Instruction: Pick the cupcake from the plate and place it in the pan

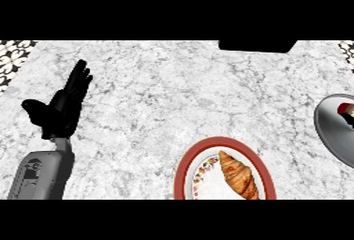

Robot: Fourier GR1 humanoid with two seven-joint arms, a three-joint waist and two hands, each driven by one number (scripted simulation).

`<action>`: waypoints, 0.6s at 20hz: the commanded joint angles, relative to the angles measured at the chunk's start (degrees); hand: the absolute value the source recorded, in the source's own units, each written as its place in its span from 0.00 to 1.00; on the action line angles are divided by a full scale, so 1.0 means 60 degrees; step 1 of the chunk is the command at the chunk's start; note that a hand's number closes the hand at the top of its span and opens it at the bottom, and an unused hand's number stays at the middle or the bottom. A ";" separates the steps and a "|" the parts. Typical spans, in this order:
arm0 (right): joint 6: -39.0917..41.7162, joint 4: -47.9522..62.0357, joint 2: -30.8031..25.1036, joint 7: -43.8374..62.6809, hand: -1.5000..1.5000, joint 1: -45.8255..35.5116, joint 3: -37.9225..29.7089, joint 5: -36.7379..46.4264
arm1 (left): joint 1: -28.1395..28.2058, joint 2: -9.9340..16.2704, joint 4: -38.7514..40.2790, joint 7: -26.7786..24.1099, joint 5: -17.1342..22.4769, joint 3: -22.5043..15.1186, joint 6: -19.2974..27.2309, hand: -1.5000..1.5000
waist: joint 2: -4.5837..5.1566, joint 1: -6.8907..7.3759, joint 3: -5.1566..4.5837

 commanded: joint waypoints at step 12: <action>0.2046 0.2866 -0.0368 -0.2595 0.00 -0.1103 -0.1148 -0.1113 | -0.0188 0.0043 0.0183 0.0088 -0.0129 0.0117 0.0194 0.50 | -0.0044 -0.0316 0.0005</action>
